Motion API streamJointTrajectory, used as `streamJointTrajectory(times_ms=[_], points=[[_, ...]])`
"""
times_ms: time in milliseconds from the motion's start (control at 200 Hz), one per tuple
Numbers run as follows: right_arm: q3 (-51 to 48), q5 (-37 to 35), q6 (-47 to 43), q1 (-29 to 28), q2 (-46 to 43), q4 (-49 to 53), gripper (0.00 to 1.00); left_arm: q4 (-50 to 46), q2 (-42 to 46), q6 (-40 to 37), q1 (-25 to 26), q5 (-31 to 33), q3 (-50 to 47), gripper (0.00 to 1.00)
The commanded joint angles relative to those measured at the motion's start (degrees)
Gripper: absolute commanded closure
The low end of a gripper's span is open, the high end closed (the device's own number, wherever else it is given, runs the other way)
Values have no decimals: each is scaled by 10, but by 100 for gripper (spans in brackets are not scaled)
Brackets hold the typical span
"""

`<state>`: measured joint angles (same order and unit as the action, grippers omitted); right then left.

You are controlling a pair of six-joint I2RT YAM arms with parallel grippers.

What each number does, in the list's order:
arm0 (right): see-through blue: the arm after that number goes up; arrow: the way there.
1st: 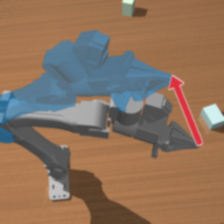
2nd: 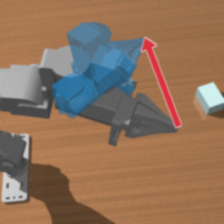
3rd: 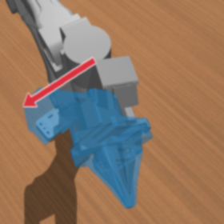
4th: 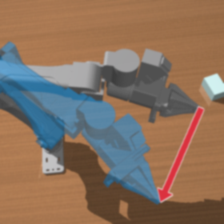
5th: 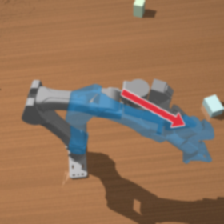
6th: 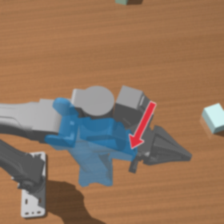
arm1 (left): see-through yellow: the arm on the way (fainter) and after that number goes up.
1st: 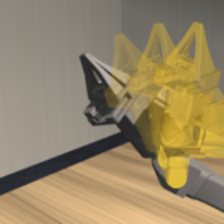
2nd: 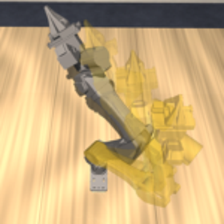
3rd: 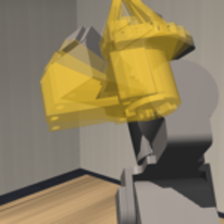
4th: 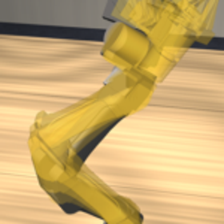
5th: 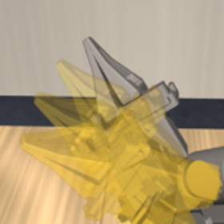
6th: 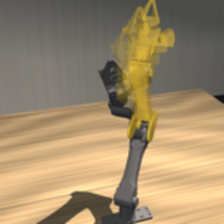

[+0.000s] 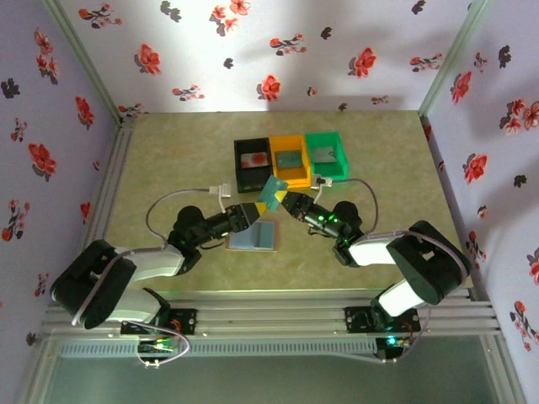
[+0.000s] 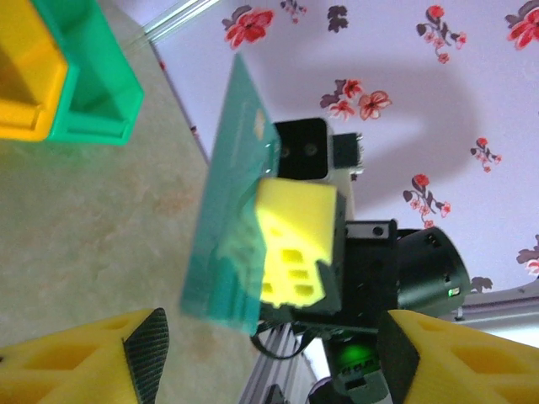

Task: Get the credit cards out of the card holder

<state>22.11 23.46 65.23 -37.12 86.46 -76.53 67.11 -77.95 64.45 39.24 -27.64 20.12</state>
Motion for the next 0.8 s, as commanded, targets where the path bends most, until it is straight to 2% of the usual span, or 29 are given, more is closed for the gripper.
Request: streamJointTrajectory(times_ms=[0,175,375,600,795], points=[[-3,-11,9,-6,-15,-29,100,36,-13,1,7,21,24,33],[-4,-11,7,-8,-22,-28,100,42,-28,5,12,22,39,43],[-12,-17,5,-8,-28,-28,100,45,-33,8,13,25,41,58],[-12,-17,8,-8,-29,-28,100,45,-35,8,13,30,45,80],[-10,-11,14,-8,-29,-28,100,45,-39,7,13,37,49,91]])
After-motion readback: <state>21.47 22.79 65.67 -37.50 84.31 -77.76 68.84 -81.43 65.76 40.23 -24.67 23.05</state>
